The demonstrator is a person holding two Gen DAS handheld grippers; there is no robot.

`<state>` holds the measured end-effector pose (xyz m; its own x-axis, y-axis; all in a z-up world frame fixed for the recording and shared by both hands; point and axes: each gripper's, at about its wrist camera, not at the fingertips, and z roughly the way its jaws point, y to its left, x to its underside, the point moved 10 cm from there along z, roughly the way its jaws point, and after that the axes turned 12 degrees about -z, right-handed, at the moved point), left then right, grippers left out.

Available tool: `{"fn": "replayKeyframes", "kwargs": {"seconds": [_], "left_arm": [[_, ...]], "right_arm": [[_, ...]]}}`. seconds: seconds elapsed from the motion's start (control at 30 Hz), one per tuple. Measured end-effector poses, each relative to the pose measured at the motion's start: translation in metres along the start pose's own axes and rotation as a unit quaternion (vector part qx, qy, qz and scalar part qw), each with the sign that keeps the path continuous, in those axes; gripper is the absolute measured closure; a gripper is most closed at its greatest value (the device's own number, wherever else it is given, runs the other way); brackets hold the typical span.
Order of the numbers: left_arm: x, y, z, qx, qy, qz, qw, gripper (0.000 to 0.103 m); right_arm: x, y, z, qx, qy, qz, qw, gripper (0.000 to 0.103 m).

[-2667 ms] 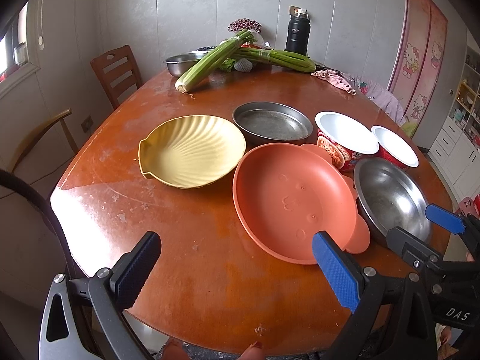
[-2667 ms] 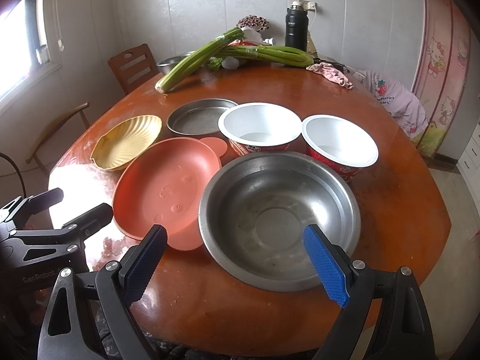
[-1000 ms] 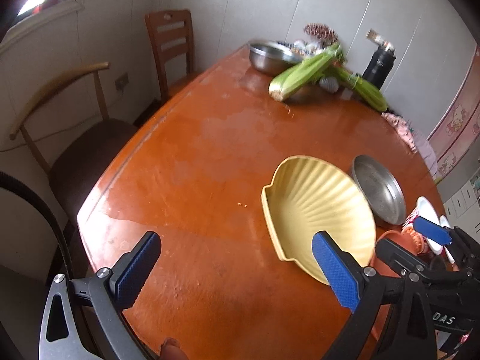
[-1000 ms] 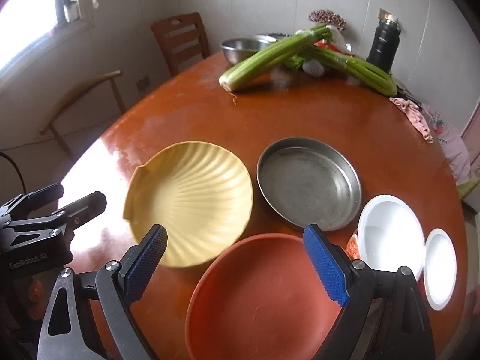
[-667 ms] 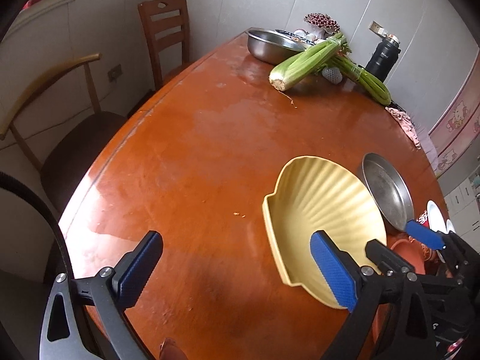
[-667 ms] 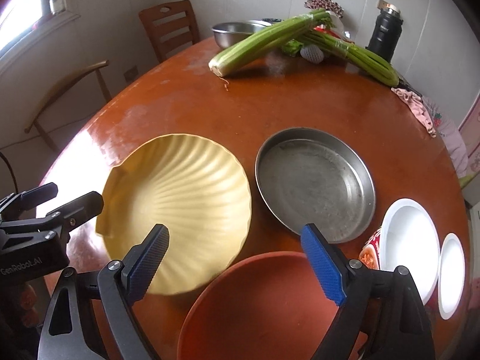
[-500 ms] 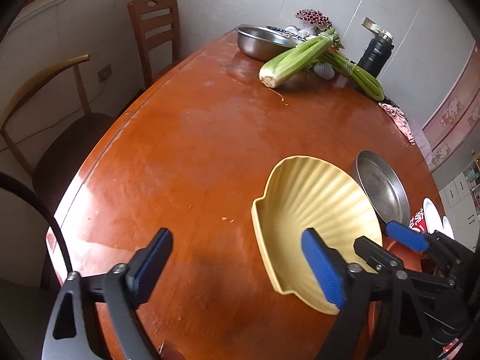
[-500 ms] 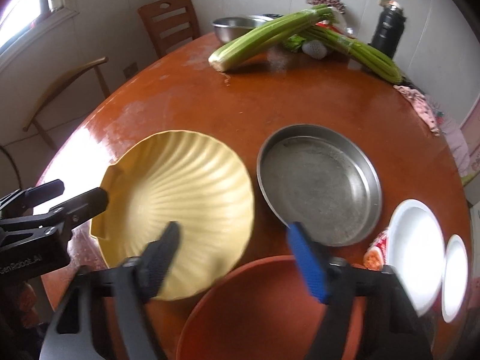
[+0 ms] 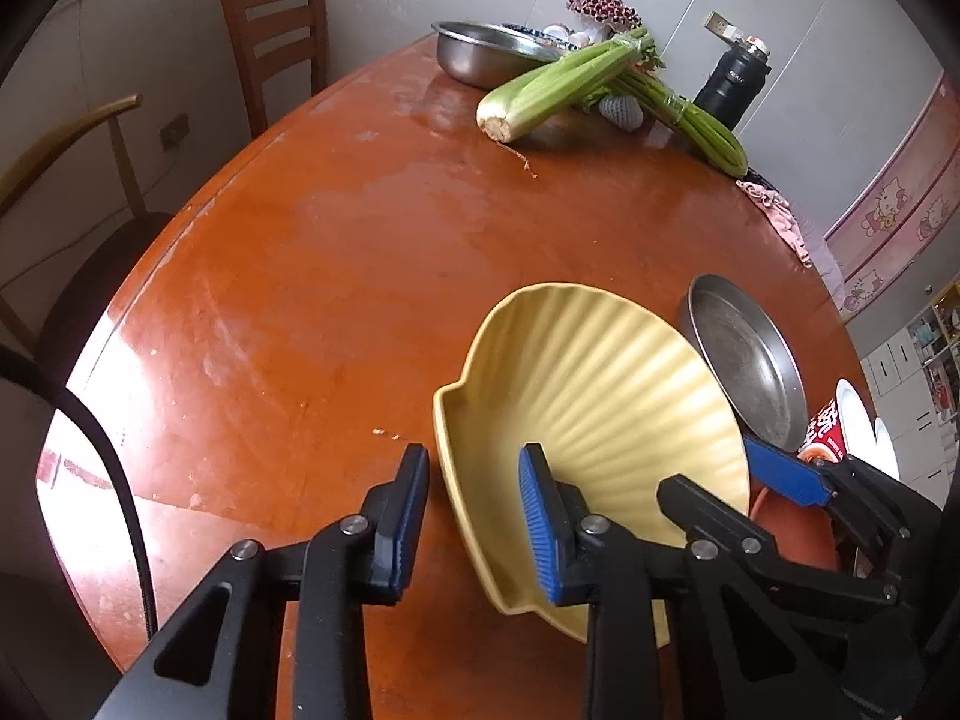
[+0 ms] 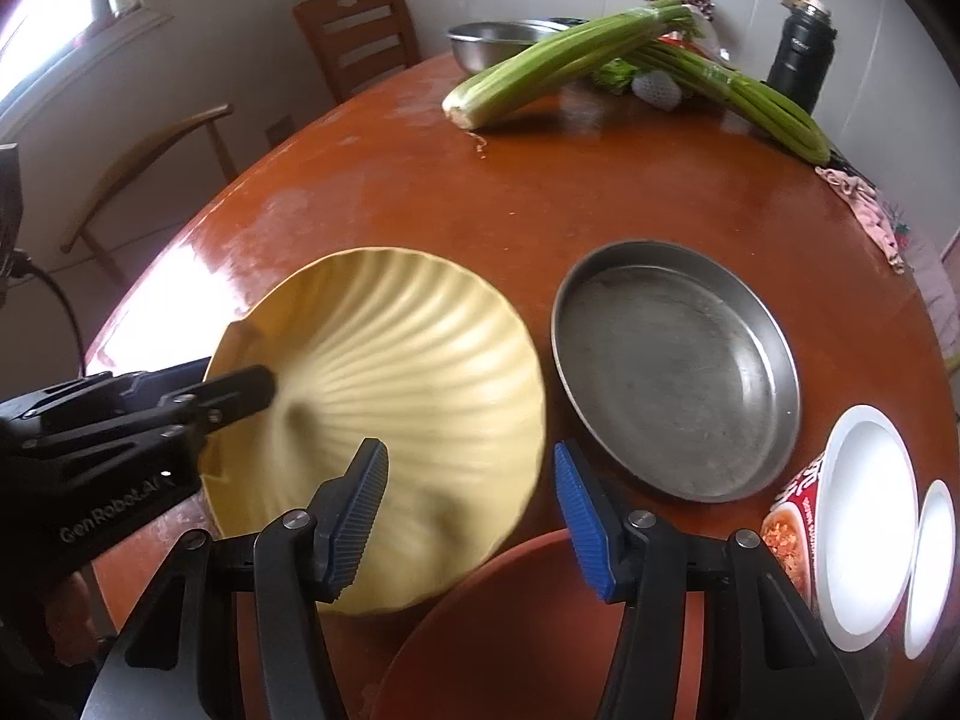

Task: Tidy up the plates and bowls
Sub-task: 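Lift the yellow shell plate with the left gripper and carry it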

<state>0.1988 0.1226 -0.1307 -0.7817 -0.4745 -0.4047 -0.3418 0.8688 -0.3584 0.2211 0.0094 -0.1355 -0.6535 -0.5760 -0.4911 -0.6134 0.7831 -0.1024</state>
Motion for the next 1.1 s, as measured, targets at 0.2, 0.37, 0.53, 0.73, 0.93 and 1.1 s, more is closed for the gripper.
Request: {"fn": "replayKeyframes", "kwargs": {"seconds": [0.2,0.37,0.53,0.73,0.93,1.1], "left_arm": [[-0.005,-0.002,-0.001,-0.006,-0.004,-0.001,1.0,0.071],[-0.013,-0.001,-0.007,-0.005,-0.016,0.0,0.9999,0.071],[-0.026,0.004,-0.012,-0.014,-0.025,0.005,0.9996,0.071],[-0.043,0.009,-0.01,-0.025,-0.034,0.013,0.999,0.071],[-0.051,0.01,0.004,-0.028,-0.026,0.021,0.9991,0.071],[-0.057,0.011,0.015,-0.029,-0.023,0.022,0.9991,0.071]], "right_arm": [[0.0,0.002,-0.001,-0.013,-0.004,0.003,1.0,0.047],[-0.001,0.007,-0.009,-0.025,-0.015,0.005,1.0,0.048],[-0.001,0.021,-0.013,-0.046,-0.015,0.006,0.999,0.048],[-0.003,0.038,-0.016,-0.063,-0.015,0.005,0.998,0.047],[-0.004,0.042,-0.013,-0.064,-0.014,0.009,0.998,0.047],[-0.002,0.043,-0.01,-0.069,-0.013,0.02,0.997,0.047]]}}
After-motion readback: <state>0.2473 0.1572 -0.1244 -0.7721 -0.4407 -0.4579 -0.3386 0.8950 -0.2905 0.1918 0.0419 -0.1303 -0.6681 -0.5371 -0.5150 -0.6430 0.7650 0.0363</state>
